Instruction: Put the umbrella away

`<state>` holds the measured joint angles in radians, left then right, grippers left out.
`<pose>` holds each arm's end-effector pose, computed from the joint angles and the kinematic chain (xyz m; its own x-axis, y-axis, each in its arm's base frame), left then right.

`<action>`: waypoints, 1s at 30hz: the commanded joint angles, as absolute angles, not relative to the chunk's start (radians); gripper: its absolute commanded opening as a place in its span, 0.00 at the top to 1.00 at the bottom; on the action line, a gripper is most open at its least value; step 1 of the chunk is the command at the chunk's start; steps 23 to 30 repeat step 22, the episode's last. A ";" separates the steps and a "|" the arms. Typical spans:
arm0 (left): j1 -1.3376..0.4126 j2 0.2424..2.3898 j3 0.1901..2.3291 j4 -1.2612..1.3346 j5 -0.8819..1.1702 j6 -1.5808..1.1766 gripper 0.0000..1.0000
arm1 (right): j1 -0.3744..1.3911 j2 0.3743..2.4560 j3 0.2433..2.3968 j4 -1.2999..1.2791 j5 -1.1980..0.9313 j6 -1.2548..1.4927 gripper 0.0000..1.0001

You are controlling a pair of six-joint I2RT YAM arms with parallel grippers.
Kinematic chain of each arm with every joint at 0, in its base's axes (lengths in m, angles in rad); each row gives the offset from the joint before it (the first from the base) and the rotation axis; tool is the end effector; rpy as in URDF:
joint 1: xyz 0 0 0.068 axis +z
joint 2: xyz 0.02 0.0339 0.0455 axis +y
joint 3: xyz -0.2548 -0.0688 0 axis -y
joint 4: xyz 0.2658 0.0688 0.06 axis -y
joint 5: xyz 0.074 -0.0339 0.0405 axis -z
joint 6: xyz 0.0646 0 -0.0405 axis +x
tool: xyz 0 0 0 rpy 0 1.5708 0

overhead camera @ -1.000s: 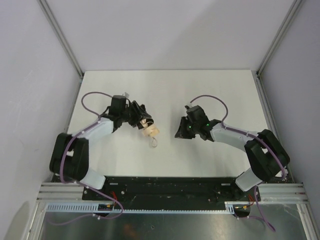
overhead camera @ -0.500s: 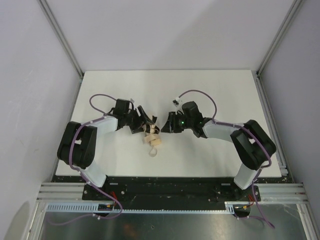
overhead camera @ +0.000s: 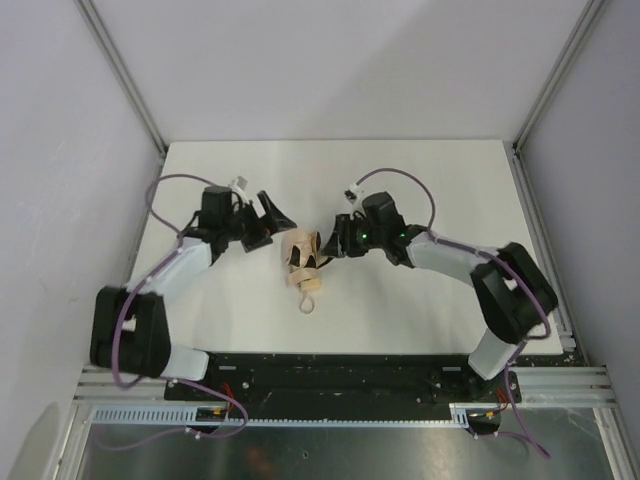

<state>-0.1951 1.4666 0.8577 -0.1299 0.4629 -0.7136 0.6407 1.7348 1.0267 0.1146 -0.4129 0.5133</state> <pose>0.3312 -0.0949 0.1754 -0.8250 -0.4340 -0.3621 -0.0564 0.7007 -0.7112 0.3155 0.2676 0.1631 -0.7904 -0.0283 -0.6120 -0.4891 0.6306 0.6026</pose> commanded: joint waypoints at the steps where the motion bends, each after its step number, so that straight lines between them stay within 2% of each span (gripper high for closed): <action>1: -0.149 1.254 0.896 -0.222 0.498 -0.598 0.01 | 0.615 1.514 1.063 -0.135 -0.249 0.420 0.52; 6: -0.134 1.057 1.019 -0.294 0.548 -0.518 0.00 | 0.592 1.224 1.063 -0.377 0.046 0.344 0.37; 15: -0.140 0.909 1.343 -0.273 0.652 -0.503 0.01 | 0.578 0.767 1.125 -0.487 0.439 0.221 0.04; 22: -0.149 0.841 1.450 -0.241 0.652 -0.478 0.01 | 0.578 0.620 1.158 -0.434 0.453 0.154 0.01; 30: -0.149 0.841 1.450 -0.241 0.652 -0.478 0.01 | 0.578 0.620 1.158 -0.434 0.453 0.154 0.01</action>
